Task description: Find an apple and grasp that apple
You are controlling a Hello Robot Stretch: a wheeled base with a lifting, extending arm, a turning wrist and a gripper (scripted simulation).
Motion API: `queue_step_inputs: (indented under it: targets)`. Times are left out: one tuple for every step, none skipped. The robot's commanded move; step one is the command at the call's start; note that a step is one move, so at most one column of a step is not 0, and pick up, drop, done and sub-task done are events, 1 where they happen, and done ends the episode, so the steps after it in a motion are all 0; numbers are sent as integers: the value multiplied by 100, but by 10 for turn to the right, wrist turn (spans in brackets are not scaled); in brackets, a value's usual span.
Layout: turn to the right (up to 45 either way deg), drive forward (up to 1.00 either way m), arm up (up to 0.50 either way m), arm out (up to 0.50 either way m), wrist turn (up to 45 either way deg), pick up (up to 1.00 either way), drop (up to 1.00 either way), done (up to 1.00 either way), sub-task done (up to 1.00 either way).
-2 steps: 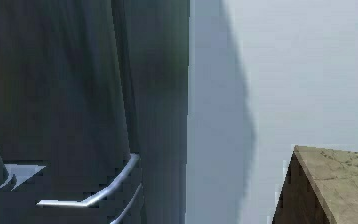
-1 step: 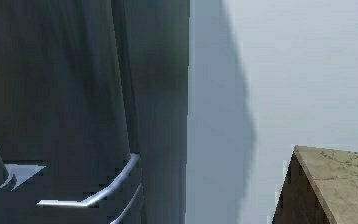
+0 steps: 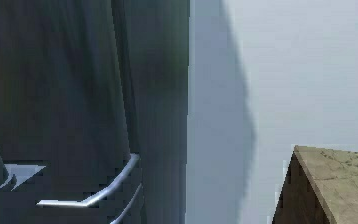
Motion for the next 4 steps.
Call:
queue_step_inputs:
  targets:
    - [0,0,0,0,450,0,0,0,0]
    - [0,0,0,0,270,0,0,0,0]
    - [0,0,0,2,0,0,0,0,0]
    - [0,0,0,0,0,100,0,0,0]
